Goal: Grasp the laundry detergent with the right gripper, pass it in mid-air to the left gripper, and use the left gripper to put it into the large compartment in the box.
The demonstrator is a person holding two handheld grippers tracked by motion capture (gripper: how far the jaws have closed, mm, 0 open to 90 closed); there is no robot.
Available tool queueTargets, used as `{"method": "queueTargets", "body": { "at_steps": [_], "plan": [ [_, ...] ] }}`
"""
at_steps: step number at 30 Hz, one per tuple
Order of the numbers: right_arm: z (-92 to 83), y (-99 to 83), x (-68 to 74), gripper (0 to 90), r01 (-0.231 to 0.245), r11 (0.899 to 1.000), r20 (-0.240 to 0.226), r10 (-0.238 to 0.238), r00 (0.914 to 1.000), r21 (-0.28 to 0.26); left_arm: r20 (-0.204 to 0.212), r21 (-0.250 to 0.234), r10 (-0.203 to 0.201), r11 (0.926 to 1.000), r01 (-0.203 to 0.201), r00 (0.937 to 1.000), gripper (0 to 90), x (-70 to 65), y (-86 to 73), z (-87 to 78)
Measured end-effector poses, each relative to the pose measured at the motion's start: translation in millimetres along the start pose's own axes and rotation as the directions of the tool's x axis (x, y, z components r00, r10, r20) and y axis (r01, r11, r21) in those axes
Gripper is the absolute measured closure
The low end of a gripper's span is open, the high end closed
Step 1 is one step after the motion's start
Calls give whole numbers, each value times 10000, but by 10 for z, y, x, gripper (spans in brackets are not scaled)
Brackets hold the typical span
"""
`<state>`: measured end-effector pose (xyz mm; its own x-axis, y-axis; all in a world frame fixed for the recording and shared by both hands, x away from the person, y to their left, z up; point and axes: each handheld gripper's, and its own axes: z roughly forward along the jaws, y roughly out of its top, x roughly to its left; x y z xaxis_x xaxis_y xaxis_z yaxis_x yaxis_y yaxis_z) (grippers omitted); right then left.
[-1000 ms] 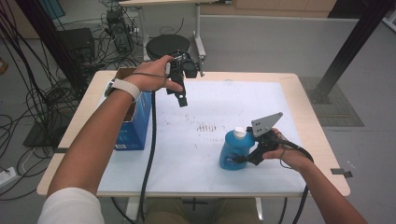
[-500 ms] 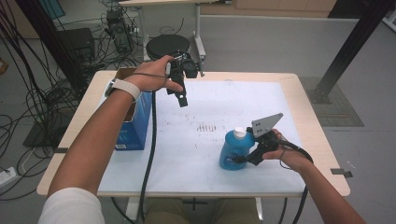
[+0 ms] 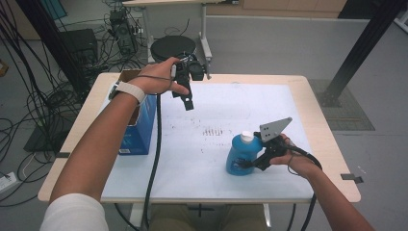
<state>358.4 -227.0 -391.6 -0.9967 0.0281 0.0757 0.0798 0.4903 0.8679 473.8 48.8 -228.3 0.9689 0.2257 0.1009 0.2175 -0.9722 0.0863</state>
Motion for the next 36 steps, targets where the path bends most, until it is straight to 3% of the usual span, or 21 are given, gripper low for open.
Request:
{"method": "queueTargets", "body": {
  "at_steps": [36],
  "plan": [
    [26, -41, -12, 374, 76, 9996, 23, -75, 10000, -256, 20, 42, -4, 10000, 4, 10000, 137, 5, 3, 22]
  ]
}}
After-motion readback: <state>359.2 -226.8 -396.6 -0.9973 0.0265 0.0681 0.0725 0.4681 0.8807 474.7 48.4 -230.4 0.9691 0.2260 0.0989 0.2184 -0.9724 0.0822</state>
